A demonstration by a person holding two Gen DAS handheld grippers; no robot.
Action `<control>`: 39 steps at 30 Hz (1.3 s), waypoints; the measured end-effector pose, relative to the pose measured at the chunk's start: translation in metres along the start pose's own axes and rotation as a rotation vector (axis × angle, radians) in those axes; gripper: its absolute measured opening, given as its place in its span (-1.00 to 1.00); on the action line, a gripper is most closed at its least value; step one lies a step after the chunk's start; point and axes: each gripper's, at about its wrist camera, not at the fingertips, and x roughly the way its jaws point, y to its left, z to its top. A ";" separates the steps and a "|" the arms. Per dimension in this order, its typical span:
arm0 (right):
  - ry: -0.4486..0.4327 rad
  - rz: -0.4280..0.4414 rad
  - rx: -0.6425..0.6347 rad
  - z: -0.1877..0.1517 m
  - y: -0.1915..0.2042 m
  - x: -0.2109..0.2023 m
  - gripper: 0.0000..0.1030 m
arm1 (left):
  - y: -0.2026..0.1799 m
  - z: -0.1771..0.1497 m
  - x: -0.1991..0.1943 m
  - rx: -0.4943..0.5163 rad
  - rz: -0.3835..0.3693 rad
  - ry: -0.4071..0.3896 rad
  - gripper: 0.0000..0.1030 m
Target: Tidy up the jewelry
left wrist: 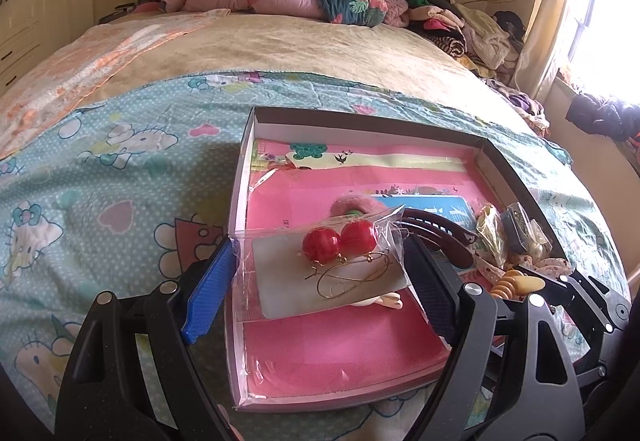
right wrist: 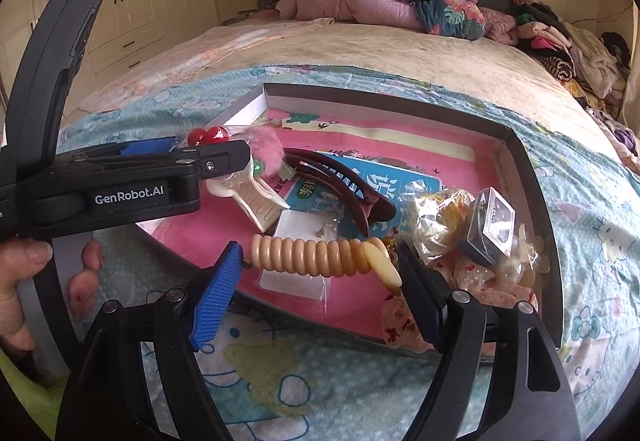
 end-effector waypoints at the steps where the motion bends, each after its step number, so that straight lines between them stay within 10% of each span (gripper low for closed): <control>1: 0.000 0.002 0.004 -0.001 -0.001 -0.001 0.49 | 0.000 0.000 0.000 0.000 0.001 -0.001 0.44; 39: -0.195 -0.158 0.039 -0.062 -0.010 -0.128 0.83 | -0.036 -0.051 -0.109 0.044 -0.036 -0.153 0.78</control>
